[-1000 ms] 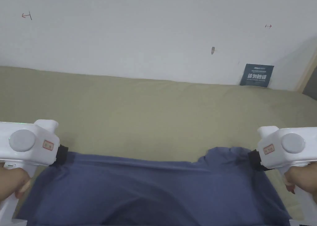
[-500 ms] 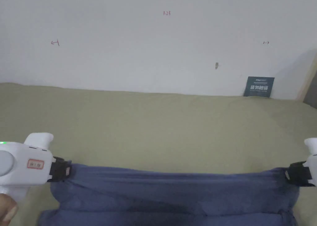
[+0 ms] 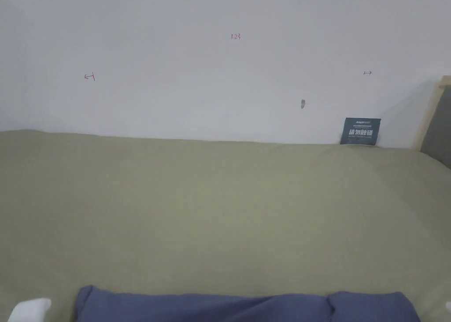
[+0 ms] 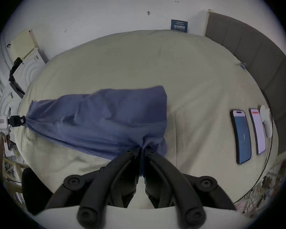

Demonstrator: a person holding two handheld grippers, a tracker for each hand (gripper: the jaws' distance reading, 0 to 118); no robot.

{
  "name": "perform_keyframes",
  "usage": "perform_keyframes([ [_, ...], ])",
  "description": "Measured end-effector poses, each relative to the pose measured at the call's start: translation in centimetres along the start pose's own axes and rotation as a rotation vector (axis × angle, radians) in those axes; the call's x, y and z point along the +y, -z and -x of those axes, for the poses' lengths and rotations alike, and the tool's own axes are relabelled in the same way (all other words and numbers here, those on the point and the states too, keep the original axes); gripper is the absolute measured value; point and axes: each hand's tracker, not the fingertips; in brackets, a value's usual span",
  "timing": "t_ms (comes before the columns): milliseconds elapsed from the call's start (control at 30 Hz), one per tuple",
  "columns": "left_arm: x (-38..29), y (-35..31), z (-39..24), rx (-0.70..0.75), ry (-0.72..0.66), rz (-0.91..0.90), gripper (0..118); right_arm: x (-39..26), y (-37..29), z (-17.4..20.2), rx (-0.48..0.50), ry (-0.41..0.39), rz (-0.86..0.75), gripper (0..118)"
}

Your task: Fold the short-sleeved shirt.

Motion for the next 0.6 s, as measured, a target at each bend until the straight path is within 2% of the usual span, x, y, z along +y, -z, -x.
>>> perform_keyframes([
  [33, -0.5, 0.4, 0.4, -0.002, -0.018, 0.007, 4, -0.3, 1.2, -1.0, 0.001, 0.004, 0.002, 8],
  [133, -1.2, 0.9, 0.8, -0.022, -0.050, -0.014, 5, -1.0, 2.1, -1.0, -0.011, 0.020, 0.013, 9],
  [167, -1.1, 0.8, 0.7, -0.021, -0.046, -0.024, 8, -1.1, 2.3, -0.8, -0.017, 0.014, 0.007, 14],
  [200, -0.9, 0.8, 0.6, -0.023, -0.046, -0.029, 20, -1.1, 2.3, -0.8, -0.014, 0.010, -0.007, 27],
  [233, -0.5, 0.6, 0.4, -0.025, -0.044, -0.025, 40, -1.0, 2.2, -0.8, -0.007, 0.011, -0.016, 49],
  [267, -0.1, 0.2, 0.1, -0.026, -0.038, -0.016, 78, -0.8, 1.9, -0.7, -0.013, 0.016, -0.012, 83],
  [300, 0.2, -0.3, -0.2, -0.023, -0.032, -0.009, 99, -0.6, 1.6, -0.5, -0.035, 0.023, -0.001, 98],
  [333, 0.7, -1.0, -0.6, -0.011, -0.023, -0.002, 106, -0.3, 1.0, -0.5, -0.050, 0.031, 0.020, 99],
  [400, 1.3, -3.1, -1.5, -0.015, 0.007, -0.029, 106, 0.1, -0.8, -0.4, -0.042, 0.045, -0.016, 97],
  [533, 2.8, -6.8, -3.7, -0.045, 0.024, -0.140, 105, 1.5, -3.8, 1.7, -0.096, 0.068, -0.080, 97],
  [567, 3.0, -7.3, -4.3, -0.049, 0.025, -0.155, 101, 1.8, -4.1, 2.6, -0.094, 0.073, -0.076, 96],
  [600, 3.1, -7.7, -4.9, -0.048, 0.027, -0.166, 89, 2.1, -4.4, 3.1, -0.091, 0.076, -0.071, 90],
])
